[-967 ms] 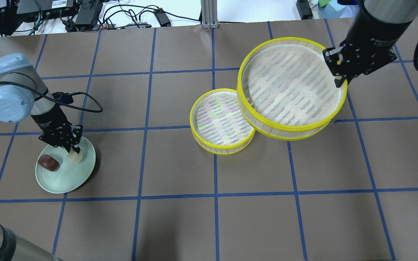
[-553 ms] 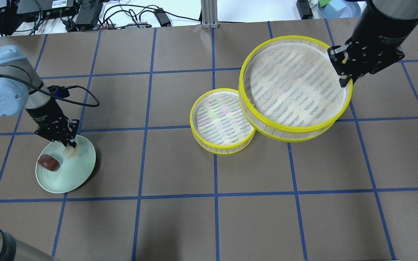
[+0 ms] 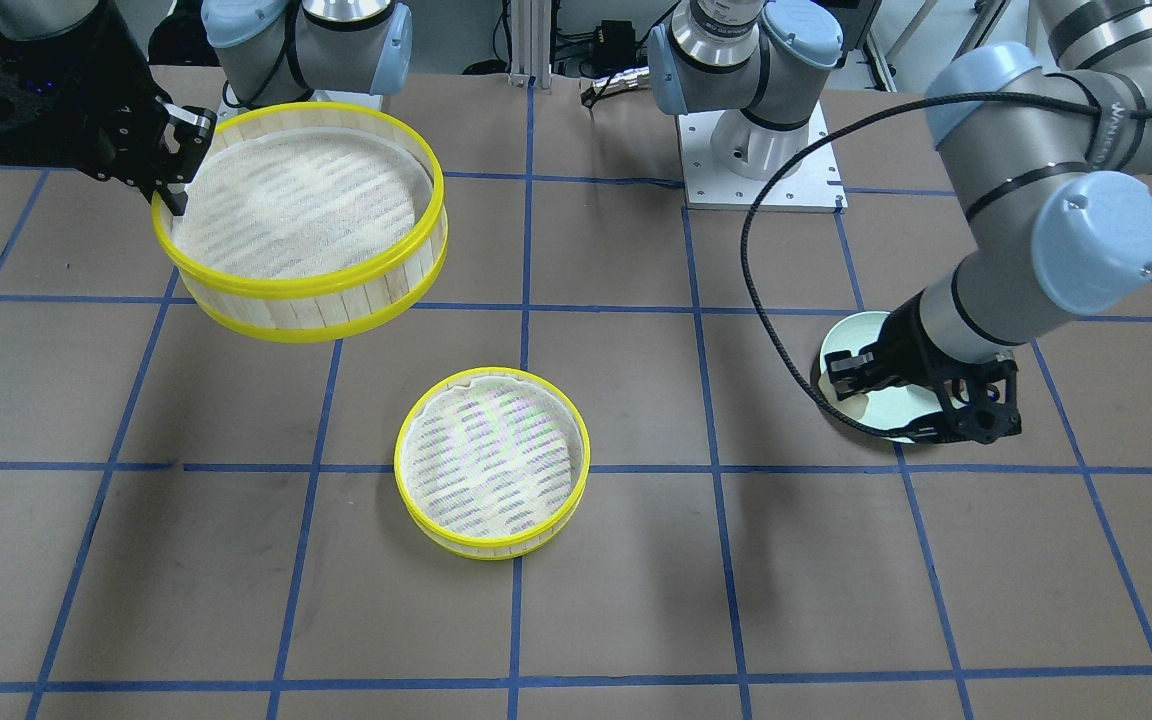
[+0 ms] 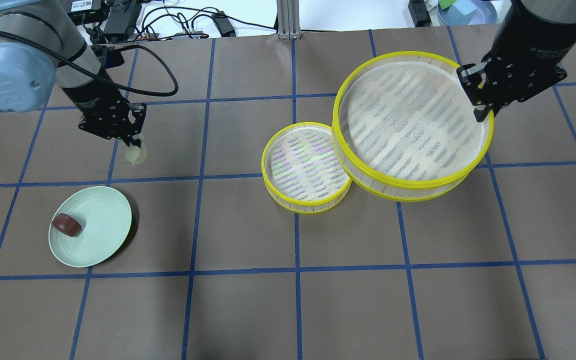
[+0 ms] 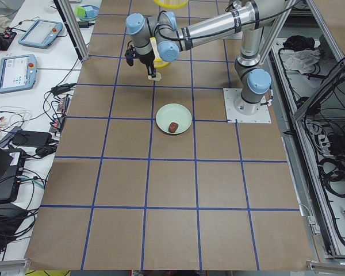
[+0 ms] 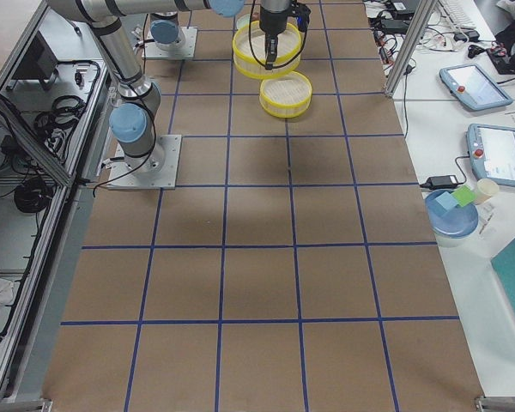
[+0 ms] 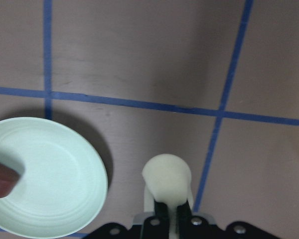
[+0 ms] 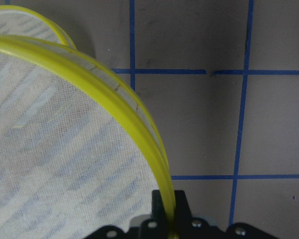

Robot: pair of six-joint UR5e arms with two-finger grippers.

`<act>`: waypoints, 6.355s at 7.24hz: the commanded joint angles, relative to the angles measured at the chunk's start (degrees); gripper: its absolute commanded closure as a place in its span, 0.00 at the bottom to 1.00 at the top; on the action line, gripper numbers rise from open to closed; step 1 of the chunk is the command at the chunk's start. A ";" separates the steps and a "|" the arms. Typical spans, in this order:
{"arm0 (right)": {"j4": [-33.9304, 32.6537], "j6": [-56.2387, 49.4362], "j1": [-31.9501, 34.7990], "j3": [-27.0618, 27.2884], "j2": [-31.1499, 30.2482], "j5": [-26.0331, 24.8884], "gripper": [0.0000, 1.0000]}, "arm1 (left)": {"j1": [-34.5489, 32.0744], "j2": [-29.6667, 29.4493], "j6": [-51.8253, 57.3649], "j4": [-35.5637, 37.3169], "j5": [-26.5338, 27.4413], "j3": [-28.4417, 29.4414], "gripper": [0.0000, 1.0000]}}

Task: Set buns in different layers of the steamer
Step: 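Carry the white bun with the left gripper over the bottom steamer tier, then lower and release the white bun into the bottom tier with the left gripper, then restack the top tier with the right gripper while the left moves toward the plate, then lower the left gripper onto the brown bun on the plate and grasp it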

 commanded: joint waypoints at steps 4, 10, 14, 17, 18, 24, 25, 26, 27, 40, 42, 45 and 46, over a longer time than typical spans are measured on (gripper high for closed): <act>0.62 -1.67 -0.16 -0.10 0.10 -2.80 1.00 | -12.39 -2.88 -11.61 9.57 -15.49 -0.73 1.00; 0.53 -1.50 -0.25 -0.10 0.10 -3.68 1.00 | -18.22 -10.61 -17.08 24.94 -20.17 -4.86 1.00; 0.62 -1.50 -0.25 -0.01 0.19 -3.59 1.00 | -18.40 -12.56 -22.97 28.64 -22.90 -4.42 0.07; 0.71 -1.23 -1.47 -0.01 0.45 -3.68 1.00 | -18.40 -12.21 -24.36 28.73 -22.64 -4.33 0.00; 0.79 -1.23 -1.48 -0.01 0.45 -3.68 1.00 | -18.48 -11.94 -25.33 28.82 -22.55 -4.25 0.00; -0.07 -0.54 -0.17 -0.09 4.56 -1.24 1.00 | -12.52 -5.18 -12.73 20.06 -1.25 -3.10 0.00; -5.04 0.43 1.23 -0.10 7.37 2.35 1.00 | -10.42 -3.95 -9.55 17.25 1.42 -3.02 0.00; -9.79 0.44 3.86 -0.53 11.40 2.73 1.00 | -6.92 -2.64 -7.17 15.83 2.49 -3.10 0.00; -12.88 2.87 8.32 -2.19 16.92 2.13 1.00 | -4.01 -1.41 0.51 13.11 4.76 -3.28 0.00; -24.69 14.23 15.75 0.78 28.49 0.62 1.00 | 19.04 -5.51 47.87 9.92 24.21 -13.74 0.02; -24.61 14.06 15.75 0.78 28.49 0.36 1.00 | 19.04 -7.36 47.61 10.19 19.75 -13.74 0.02; -24.17 14.06 15.66 1.66 28.32 0.27 1.00 | 19.04 -8.51 47.87 10.19 20.25 -13.56 0.02; -24.25 14.06 15.66 2.18 28.23 0.27 1.00 | 19.04 -8.51 47.87 10.19 20.69 -13.74 0.02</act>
